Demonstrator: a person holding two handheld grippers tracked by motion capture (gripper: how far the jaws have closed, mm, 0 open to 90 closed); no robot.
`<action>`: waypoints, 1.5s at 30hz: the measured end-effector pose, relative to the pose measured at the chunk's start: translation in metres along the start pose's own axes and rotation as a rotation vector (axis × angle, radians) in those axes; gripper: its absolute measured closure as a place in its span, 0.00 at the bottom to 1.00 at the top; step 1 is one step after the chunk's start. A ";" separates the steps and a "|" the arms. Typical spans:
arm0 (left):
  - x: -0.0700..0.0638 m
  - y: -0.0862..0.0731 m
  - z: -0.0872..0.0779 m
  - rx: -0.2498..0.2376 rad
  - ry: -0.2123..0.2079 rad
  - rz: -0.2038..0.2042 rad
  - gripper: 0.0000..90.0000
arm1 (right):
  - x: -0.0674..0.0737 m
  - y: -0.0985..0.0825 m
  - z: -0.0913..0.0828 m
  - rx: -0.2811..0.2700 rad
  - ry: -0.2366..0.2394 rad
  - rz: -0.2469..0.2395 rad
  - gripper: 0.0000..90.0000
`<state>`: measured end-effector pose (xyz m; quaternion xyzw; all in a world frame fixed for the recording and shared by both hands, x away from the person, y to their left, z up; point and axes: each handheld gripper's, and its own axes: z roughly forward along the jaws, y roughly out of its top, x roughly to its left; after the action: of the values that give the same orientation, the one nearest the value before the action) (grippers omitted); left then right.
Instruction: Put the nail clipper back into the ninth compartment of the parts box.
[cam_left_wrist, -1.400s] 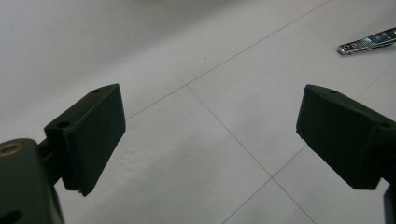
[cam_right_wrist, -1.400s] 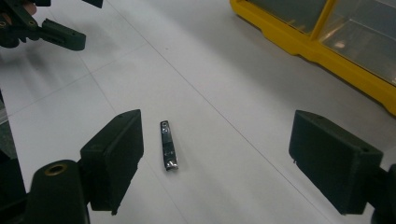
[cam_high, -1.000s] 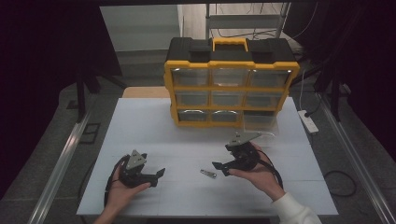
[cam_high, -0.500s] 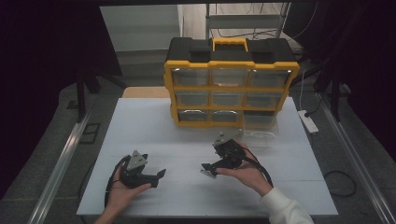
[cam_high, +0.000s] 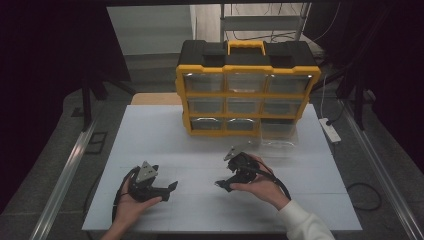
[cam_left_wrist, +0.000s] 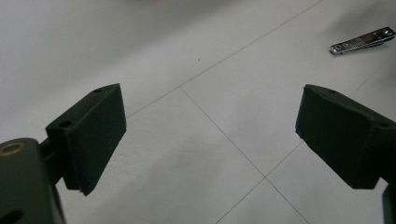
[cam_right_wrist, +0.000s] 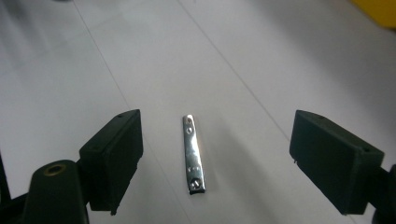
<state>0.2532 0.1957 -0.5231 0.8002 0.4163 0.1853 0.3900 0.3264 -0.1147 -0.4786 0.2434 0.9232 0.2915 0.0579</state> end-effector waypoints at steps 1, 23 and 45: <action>0.000 0.000 0.000 0.001 0.001 0.001 0.10 | 0.000 -0.001 0.002 0.012 0.002 -0.008 0.20; 0.000 0.000 0.000 -0.001 -0.002 -0.001 0.11 | 0.003 -0.007 0.022 0.107 0.002 -0.026 0.22; 0.000 -0.001 0.001 0.004 -0.001 0.004 0.11 | 0.010 -0.010 0.031 0.165 0.010 -0.083 0.45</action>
<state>0.2535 0.1954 -0.5245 0.8017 0.4150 0.1850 0.3884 0.3210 -0.1007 -0.5095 0.2075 0.9536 0.2132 0.0451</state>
